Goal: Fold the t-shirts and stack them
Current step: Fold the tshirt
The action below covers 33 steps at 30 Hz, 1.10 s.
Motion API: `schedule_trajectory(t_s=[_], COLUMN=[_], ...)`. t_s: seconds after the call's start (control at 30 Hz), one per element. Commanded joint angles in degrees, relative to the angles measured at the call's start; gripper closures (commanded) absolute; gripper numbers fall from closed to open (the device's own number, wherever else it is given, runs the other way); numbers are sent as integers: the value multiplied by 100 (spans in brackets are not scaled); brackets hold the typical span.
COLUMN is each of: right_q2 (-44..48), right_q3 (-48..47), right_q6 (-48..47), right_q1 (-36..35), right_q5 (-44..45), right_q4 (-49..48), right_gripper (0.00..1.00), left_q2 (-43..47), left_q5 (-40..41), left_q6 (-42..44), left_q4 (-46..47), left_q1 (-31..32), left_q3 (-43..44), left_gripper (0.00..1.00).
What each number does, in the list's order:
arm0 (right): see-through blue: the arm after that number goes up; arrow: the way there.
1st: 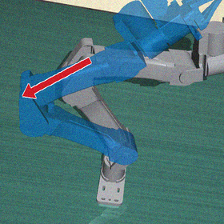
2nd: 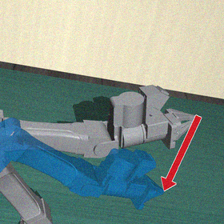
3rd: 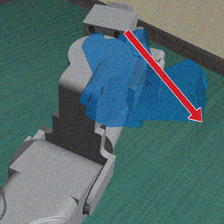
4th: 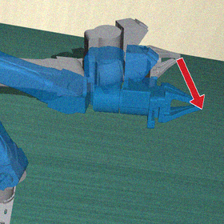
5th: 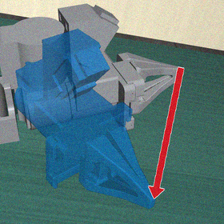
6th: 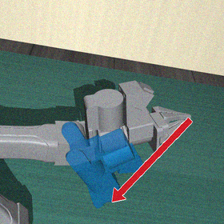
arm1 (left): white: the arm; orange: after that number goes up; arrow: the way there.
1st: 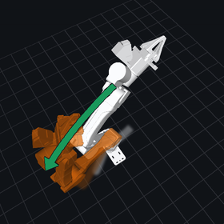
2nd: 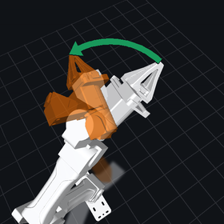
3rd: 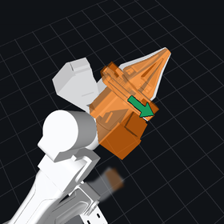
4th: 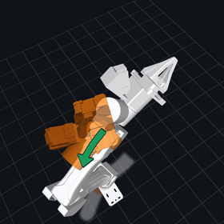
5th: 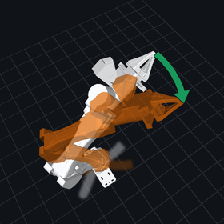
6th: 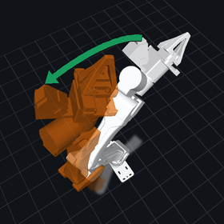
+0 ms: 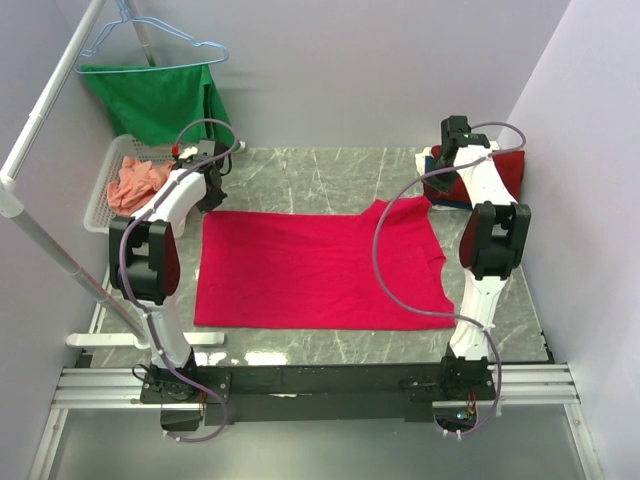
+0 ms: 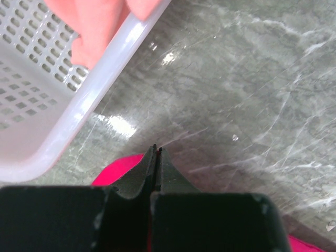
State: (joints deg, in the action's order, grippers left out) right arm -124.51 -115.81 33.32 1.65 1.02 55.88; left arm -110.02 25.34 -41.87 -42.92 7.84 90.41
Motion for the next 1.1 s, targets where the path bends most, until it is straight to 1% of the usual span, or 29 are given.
schedule_trajectory(t_s=[0.0, 0.1, 0.13, 0.3, 0.5, 0.7, 1.07], right_q2=[839, 1190, 1366, 2087, 2905, 3529, 4373], right_q3=[505, 954, 1303, 2323, 3308, 3916, 4523], right_q6=[-63, -54, -28, 87, 227, 333, 359], right_q1=[37, 37, 37, 37, 46, 81, 99], right_q5=[101, 127, 144, 92, 267, 373, 311], right_q4=[-173, -235, -253, -455, -552, -552, -367], right_gripper=[100, 100, 100, 100, 100, 100, 100], left_q2=[455, 542, 612, 709, 867, 1078, 1421], left_q5=[190, 190, 164, 155, 164, 208, 182], left_q6=[-146, -190, -216, -269, -313, -322, -287], left_q4=[-50, -103, -129, -208, -173, -191, -261], left_q1=[-10, -10, -10, -10, -10, -19, -10], left_q3=[-155, -287, -357, -568, -876, -1043, -1350], left_gripper=[99, 99, 99, 99, 99, 99, 99])
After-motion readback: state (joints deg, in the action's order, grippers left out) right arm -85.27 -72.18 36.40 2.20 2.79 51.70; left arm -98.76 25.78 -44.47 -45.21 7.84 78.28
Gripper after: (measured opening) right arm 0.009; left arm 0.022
